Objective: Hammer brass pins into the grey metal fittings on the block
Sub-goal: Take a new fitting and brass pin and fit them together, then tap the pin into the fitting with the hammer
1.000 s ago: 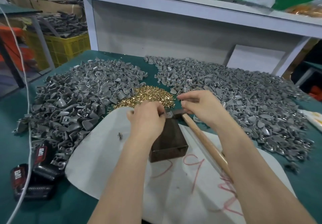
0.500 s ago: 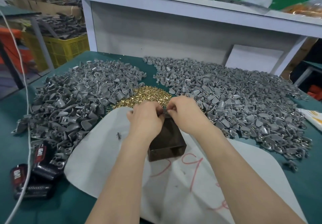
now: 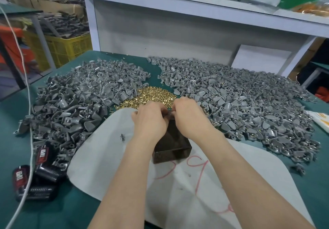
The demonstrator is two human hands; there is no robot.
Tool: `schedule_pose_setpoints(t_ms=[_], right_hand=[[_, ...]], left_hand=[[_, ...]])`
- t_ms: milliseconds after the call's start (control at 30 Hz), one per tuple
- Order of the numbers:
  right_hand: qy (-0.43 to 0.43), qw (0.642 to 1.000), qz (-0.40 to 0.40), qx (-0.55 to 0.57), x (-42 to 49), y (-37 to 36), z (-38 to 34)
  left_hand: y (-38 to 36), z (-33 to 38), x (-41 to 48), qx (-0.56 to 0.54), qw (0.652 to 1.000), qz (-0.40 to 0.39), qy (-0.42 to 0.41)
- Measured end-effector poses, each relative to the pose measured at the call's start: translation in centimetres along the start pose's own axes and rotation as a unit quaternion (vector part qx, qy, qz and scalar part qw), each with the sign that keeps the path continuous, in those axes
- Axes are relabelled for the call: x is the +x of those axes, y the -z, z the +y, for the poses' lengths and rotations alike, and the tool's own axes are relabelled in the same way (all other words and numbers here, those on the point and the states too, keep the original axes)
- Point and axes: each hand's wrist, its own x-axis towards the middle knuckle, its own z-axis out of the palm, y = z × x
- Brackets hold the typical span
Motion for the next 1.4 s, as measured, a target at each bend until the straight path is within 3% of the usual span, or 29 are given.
schedule_pose_setpoints(t_ms=[167, 333, 433, 533, 600, 667, 767, 967, 1067, 1167, 1333, 1400], right_hand=[[0.051, 0.997, -0.034, -0.049, 0.5, 1.0, -0.5], [0.049, 0.995, -0.066, -0.05, 0.8, 1.2, -0.6], [0.014, 0.996, -0.064, 0.065, 0.6, 0.9, 0.9], [-0.052, 0.972, -0.05, 0.224, -0.4, 1.3, 2.5], [-0.117, 0.955, -0.019, 0.271, -1.1, 1.5, 3.7], [-0.157, 0.966, -0.048, 0.198, -1.6, 1.7, 4.7], [-0.177, 0.969, -0.17, 0.015, -2.4, 0.9, 4.4], [-0.197, 0.962, -0.189, -0.005, -2.1, 0.0, 4.0], [-0.215, 0.961, -0.173, 0.031, -1.9, 0.2, 4.4], [-0.221, 0.969, -0.106, 0.043, -1.9, 1.4, 4.8], [-0.13, 0.98, -0.095, 0.118, -2.4, 4.0, 4.6], [-0.111, 0.985, -0.048, 0.124, -3.0, 4.3, 4.6]], left_hand=[[-0.1, 0.1, 0.0, 0.017, 1.0, 0.01, -0.002], [0.1, 0.1, 0.0, 0.017, 1.0, 0.008, -0.007], [0.1, 0.0, -0.1, -0.008, 1.0, 0.008, -0.012], [0.2, 0.0, -0.2, -0.034, 0.999, 0.015, -0.003], [0.2, -0.1, -0.2, -0.039, 0.999, 0.011, -0.003], [0.2, -0.1, -0.2, -0.041, 0.999, 0.008, -0.006], [0.2, -0.2, -0.1, -0.042, 0.999, 0.004, -0.005], [0.2, -0.1, -0.3, -0.04, 0.999, -0.007, 0.005], [0.3, 0.0, -0.3, -0.043, 0.999, -0.011, 0.01], [0.4, 0.0, -0.3, -0.039, 0.999, -0.006, 0.009], [0.3, 0.0, -0.4, -0.038, 0.999, 0.008, 0.002], [0.4, 0.0, -0.4, -0.036, 0.999, 0.014, 0.0]])
